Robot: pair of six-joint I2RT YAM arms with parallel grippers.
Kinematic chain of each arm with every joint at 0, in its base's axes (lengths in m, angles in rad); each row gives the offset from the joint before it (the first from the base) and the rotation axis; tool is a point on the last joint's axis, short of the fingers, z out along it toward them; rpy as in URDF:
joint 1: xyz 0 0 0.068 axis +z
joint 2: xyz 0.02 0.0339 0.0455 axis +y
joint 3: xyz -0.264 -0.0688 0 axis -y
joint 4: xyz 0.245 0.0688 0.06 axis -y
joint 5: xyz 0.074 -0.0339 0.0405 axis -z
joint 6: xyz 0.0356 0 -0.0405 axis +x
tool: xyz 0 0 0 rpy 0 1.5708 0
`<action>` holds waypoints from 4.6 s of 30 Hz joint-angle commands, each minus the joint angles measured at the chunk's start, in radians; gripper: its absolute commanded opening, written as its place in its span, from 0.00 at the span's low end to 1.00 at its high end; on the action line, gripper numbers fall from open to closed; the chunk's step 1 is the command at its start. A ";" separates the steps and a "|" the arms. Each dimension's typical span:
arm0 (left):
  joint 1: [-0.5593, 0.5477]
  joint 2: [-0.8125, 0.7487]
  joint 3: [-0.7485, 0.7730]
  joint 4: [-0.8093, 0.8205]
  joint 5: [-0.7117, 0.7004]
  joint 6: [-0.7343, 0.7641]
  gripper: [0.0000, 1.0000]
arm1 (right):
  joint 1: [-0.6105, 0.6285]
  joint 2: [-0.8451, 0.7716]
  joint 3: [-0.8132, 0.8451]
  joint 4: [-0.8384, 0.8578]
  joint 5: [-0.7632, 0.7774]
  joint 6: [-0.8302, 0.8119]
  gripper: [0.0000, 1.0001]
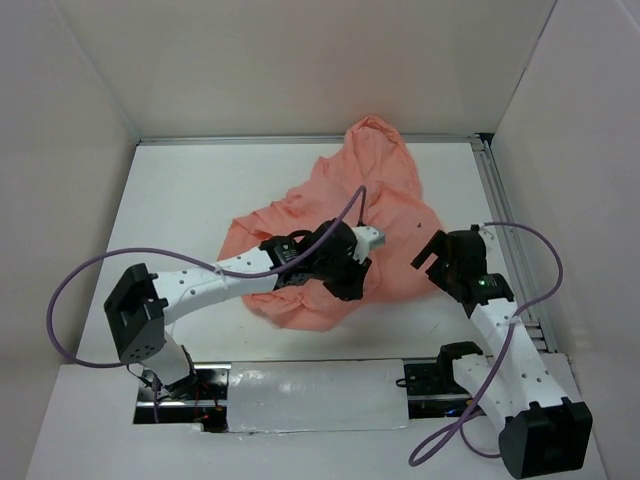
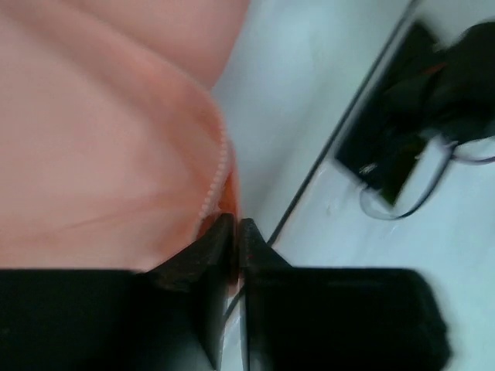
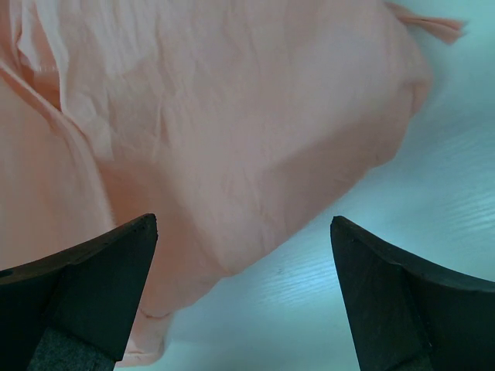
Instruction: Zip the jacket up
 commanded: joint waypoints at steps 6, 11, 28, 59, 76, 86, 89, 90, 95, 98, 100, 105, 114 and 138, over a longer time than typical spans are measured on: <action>0.079 -0.153 -0.136 -0.165 -0.113 -0.139 0.99 | -0.095 0.006 0.065 -0.071 0.031 0.008 1.00; 0.258 -0.288 -0.254 -0.110 0.002 -0.187 0.99 | -0.190 0.045 0.066 -0.043 0.031 0.012 1.00; 0.654 -0.070 -0.438 0.148 0.336 -0.196 0.99 | -0.531 0.329 -0.007 0.233 -0.134 0.004 1.00; 0.949 -0.468 -0.575 0.043 0.422 -0.360 0.99 | 0.797 0.472 0.447 0.069 0.260 -0.533 0.00; 0.935 -0.463 -0.586 0.050 0.424 -0.381 0.99 | 0.793 0.176 0.217 0.201 -0.013 -0.317 0.87; 0.748 -0.422 -0.613 0.131 0.433 -0.378 0.99 | 0.696 0.409 0.241 0.285 -0.102 -0.027 0.69; 0.699 -0.370 -0.619 0.159 0.436 -0.389 0.99 | 0.705 0.518 0.279 0.296 -0.089 -0.030 0.68; 0.670 -0.332 -0.615 0.165 0.425 -0.389 0.99 | 0.705 0.573 0.290 0.297 -0.084 -0.031 0.67; 0.605 -0.190 -0.575 0.153 0.373 -0.406 0.99 | 0.673 0.743 0.345 0.322 -0.081 -0.018 0.67; 0.601 -0.137 -0.575 0.182 0.382 -0.411 0.98 | 0.642 0.805 0.359 0.381 -0.130 -0.005 0.64; 0.598 -0.113 -0.579 0.197 0.394 -0.414 0.92 | 0.638 0.826 0.371 0.423 -0.134 -0.008 0.62; 0.585 -0.031 -0.575 0.217 0.382 -0.414 0.78 | 0.629 0.912 0.433 0.466 -0.160 0.016 0.55; 0.582 0.045 -0.544 0.197 0.350 -0.403 0.41 | 0.610 0.961 0.479 0.445 -0.168 0.045 0.00; 0.853 -0.323 -0.509 0.043 0.200 -0.351 0.00 | 0.285 0.380 0.558 -0.468 0.559 0.048 0.00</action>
